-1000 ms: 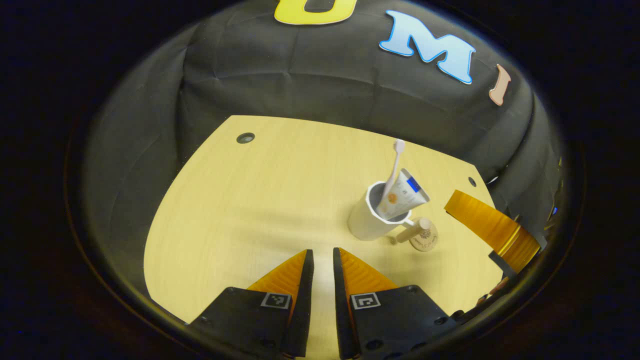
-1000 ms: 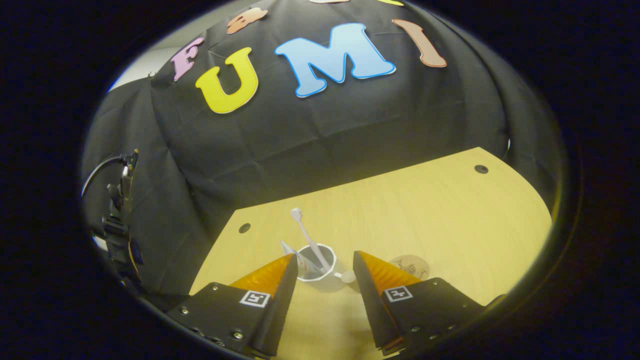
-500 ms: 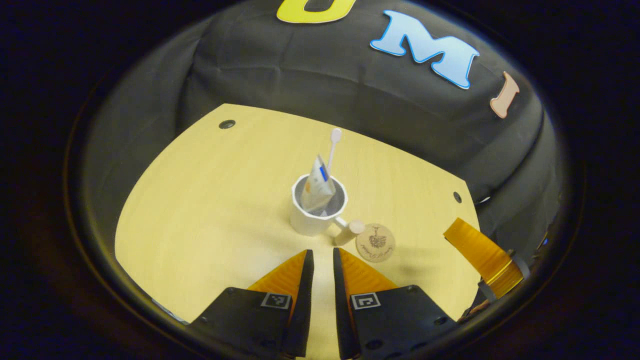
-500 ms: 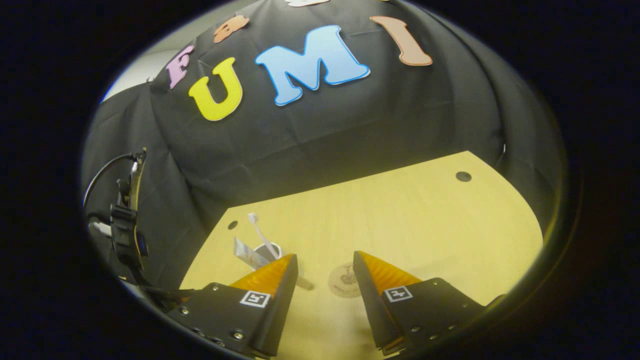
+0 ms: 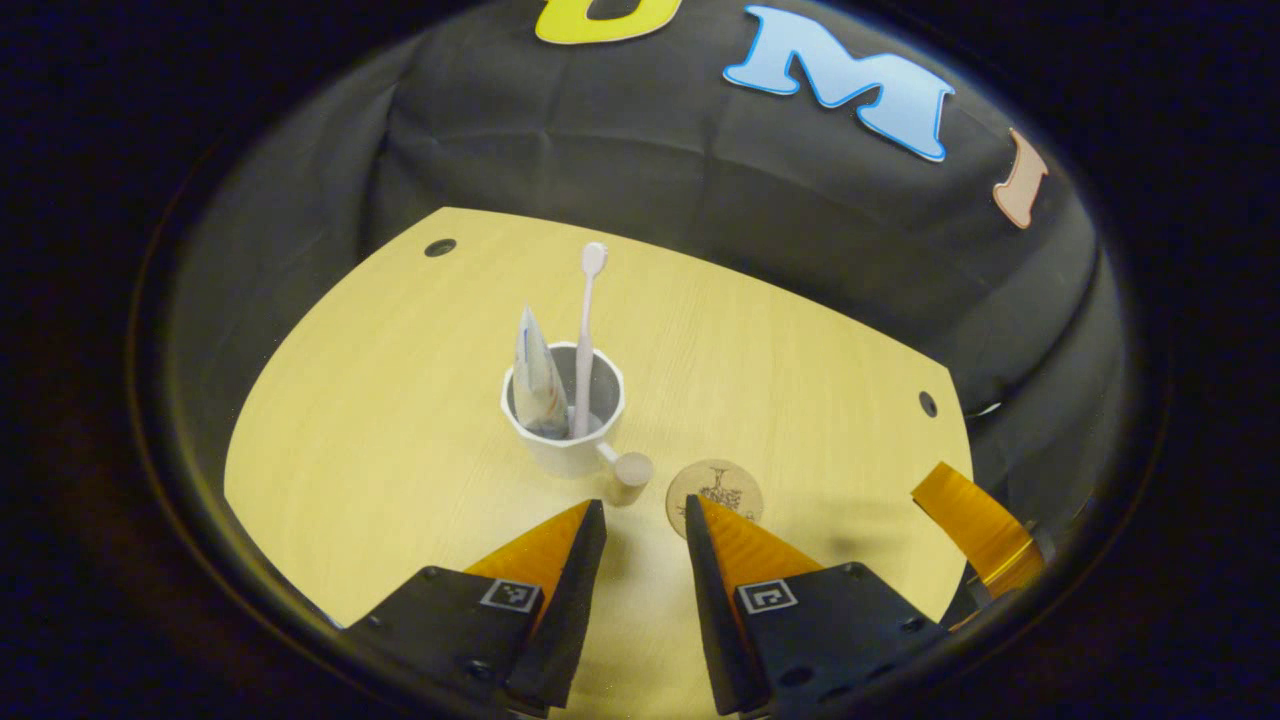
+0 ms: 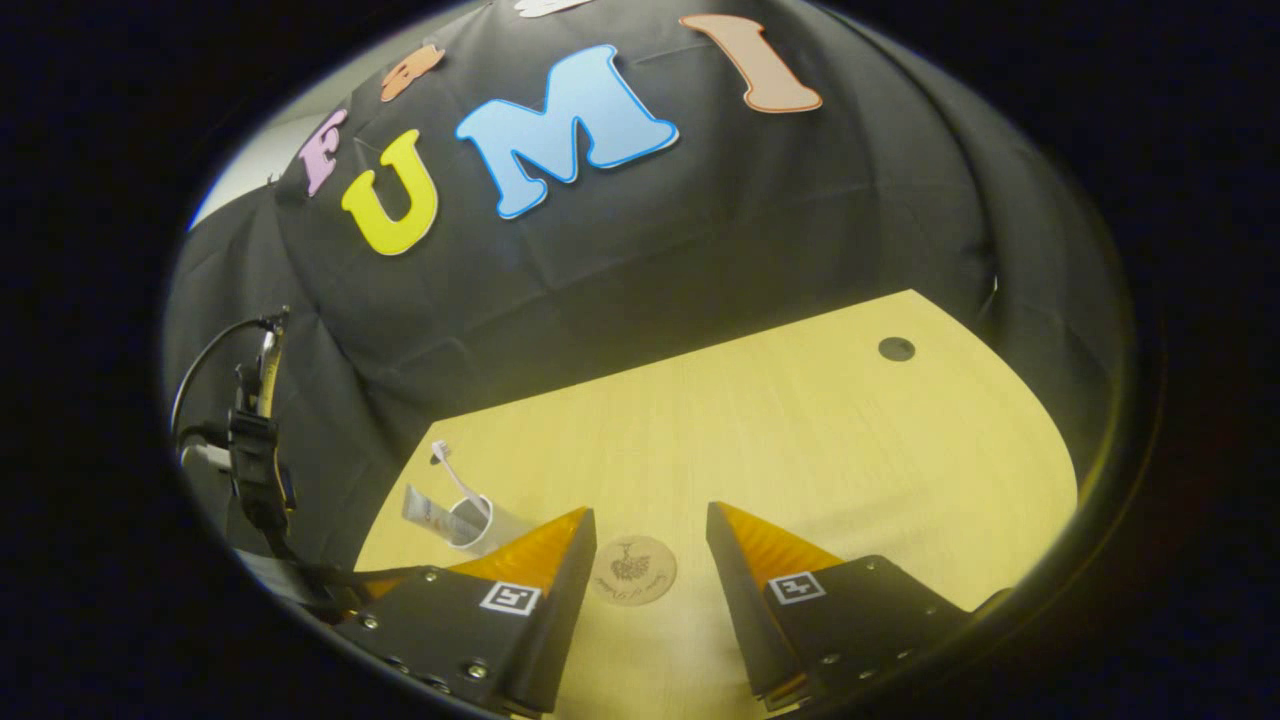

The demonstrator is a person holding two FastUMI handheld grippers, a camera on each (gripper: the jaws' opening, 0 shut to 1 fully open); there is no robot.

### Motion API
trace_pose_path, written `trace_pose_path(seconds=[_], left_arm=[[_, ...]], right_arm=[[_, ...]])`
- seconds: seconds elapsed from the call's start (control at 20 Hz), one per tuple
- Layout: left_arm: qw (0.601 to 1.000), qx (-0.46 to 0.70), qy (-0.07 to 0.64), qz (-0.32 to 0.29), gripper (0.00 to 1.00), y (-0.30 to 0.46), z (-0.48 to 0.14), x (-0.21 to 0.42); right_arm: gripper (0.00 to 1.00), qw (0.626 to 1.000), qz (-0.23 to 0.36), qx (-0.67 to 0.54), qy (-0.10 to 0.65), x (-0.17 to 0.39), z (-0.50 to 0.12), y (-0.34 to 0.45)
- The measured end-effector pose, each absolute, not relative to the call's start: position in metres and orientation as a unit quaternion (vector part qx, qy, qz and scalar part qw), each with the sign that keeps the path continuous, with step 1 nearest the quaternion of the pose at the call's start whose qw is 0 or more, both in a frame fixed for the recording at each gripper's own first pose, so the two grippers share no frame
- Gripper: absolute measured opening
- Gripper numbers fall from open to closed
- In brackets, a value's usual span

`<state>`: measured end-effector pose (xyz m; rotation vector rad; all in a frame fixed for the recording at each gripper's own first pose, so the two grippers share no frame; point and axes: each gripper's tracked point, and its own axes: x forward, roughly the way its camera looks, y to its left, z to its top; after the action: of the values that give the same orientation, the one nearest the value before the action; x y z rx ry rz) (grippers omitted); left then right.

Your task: Put the toothbrush and toothpaste on the desktop into the cup, then pick up the cup and place it on the coaster on the desktop.

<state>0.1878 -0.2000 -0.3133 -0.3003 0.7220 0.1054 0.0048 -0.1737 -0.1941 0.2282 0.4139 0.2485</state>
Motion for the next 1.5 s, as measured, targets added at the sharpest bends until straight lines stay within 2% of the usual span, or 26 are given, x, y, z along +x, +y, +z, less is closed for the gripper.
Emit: trace_pose_path(seconds=[0.85, 0.95, 1.05, 1.1, 1.15, 1.2, 1.25, 1.35, 1.4, 1.5], left_arm=[[0.899, -0.171, 0.376, 0.148, 0.57, -0.185, -0.344, 0.224], [0.895, -0.179, 0.379, 0.151, 0.54, -0.184, -0.346, 0.225], [0.895, -0.179, 0.378, 0.154, 0.38, -0.182, -0.349, 0.228], [0.895, -0.18, 0.379, 0.153, 0.38, -0.183, -0.351, 0.23], [0.894, -0.183, 0.38, 0.153, 0.58, -0.184, -0.351, 0.227], [0.893, -0.181, 0.38, 0.157, 0.46, -0.182, -0.354, 0.23], [0.894, -0.18, 0.377, 0.163, 0.41, -0.179, -0.353, 0.23], [0.898, -0.173, 0.367, 0.171, 0.36, -0.176, -0.352, 0.23], [0.899, -0.169, 0.364, 0.176, 0.3, -0.171, -0.35, 0.233], [0.9, -0.159, 0.36, 0.187, 0.28, -0.167, -0.35, 0.233]], right_arm=[[0.68, 0.96, 0.125, 0.073, 0.239, -0.003, -0.217, -0.187], [0.68, 0.959, 0.127, 0.072, 0.243, -0.007, -0.22, -0.184], [0.68, 0.957, 0.129, 0.072, 0.249, -0.011, -0.224, -0.181], [0.68, 0.957, 0.129, 0.071, 0.251, -0.013, -0.227, -0.181], [0.68, 0.956, 0.128, 0.07, 0.254, -0.016, -0.23, -0.182], [0.68, 0.955, 0.127, 0.069, 0.257, -0.018, -0.233, -0.183], [0.68, 0.955, 0.125, 0.068, 0.261, -0.02, -0.236, -0.185], [0.68, 0.954, 0.121, 0.07, 0.264, -0.024, -0.239, -0.189], [0.68, 0.955, 0.117, 0.07, 0.265, -0.025, -0.241, -0.192], [0.68, 0.955, 0.11, 0.071, 0.267, -0.024, -0.243, -0.198]])
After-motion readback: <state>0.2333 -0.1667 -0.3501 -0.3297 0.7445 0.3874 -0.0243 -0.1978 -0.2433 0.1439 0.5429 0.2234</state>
